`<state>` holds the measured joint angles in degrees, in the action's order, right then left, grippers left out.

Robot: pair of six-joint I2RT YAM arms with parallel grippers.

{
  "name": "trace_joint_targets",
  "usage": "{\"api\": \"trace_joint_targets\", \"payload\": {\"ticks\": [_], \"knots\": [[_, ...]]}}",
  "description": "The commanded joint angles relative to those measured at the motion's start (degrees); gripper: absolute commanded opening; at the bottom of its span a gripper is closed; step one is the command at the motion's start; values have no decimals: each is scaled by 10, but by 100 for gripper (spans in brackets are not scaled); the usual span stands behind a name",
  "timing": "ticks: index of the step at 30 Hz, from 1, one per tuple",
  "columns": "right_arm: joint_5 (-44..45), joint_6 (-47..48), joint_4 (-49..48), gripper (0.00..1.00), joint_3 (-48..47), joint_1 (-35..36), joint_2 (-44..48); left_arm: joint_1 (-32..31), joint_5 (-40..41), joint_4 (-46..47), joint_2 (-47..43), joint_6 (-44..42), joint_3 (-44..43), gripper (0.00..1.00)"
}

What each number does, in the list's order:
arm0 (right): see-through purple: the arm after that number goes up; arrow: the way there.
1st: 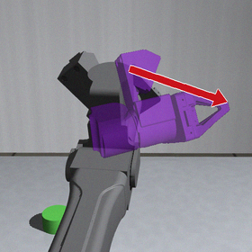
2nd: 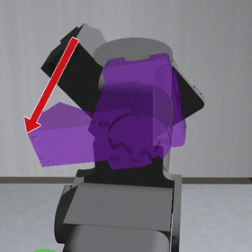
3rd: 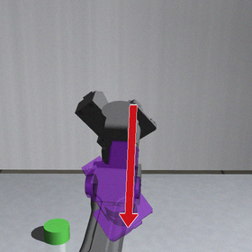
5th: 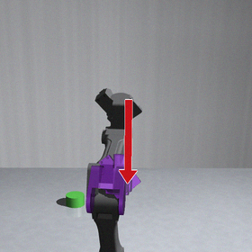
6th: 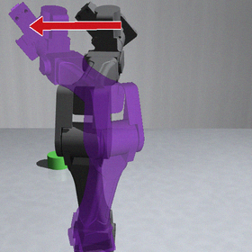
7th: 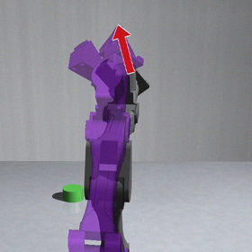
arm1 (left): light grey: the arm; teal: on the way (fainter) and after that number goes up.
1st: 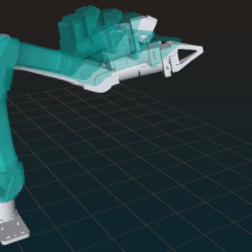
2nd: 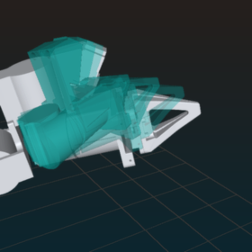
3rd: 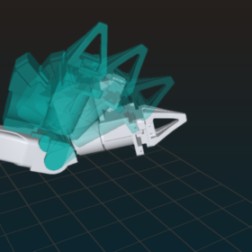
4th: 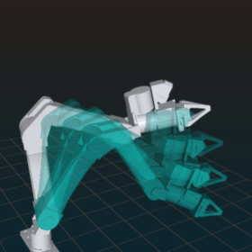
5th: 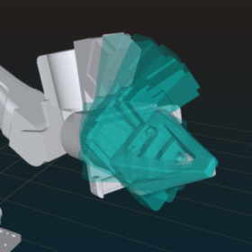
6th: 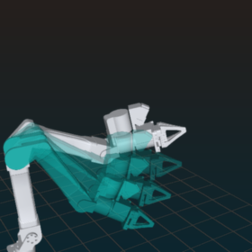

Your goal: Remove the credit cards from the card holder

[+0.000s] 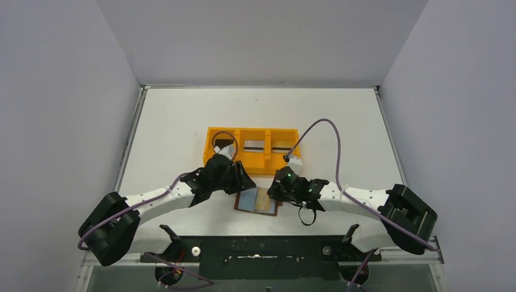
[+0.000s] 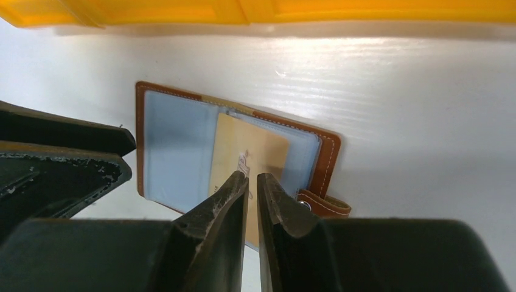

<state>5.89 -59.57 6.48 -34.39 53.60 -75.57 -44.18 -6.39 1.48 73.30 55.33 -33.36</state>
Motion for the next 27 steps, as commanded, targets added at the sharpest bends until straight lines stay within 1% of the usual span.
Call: {"api": "trace_joint_targets", "payload": {"ticks": [1, 6, 10, 14, 18, 23, 27], "knots": [[7, -4, 15, 14, -27, 22, -35, 17, -51, 40, -20, -4, 20, 44], [31, -28, 61, 12, -19, 31, -60, 15, -89, 72, 4, -9, 18, 45], [42, -46, 78, 12, -9, 34, -70, 14, -108, 69, 34, -18, 4, 46], [34, -60, 63, 12, 5, 34, -78, 11, -109, 44, 68, -30, -11, 46], [27, -66, 55, 11, 10, 33, -90, 4, -90, 27, 95, -26, -7, 46], [25, -68, 48, 11, 13, 33, -94, -7, -97, 65, 118, -9, 21, 46], [24, -73, 44, 11, 18, 33, -94, -16, -98, 77, 135, -2, 27, 45]]}}
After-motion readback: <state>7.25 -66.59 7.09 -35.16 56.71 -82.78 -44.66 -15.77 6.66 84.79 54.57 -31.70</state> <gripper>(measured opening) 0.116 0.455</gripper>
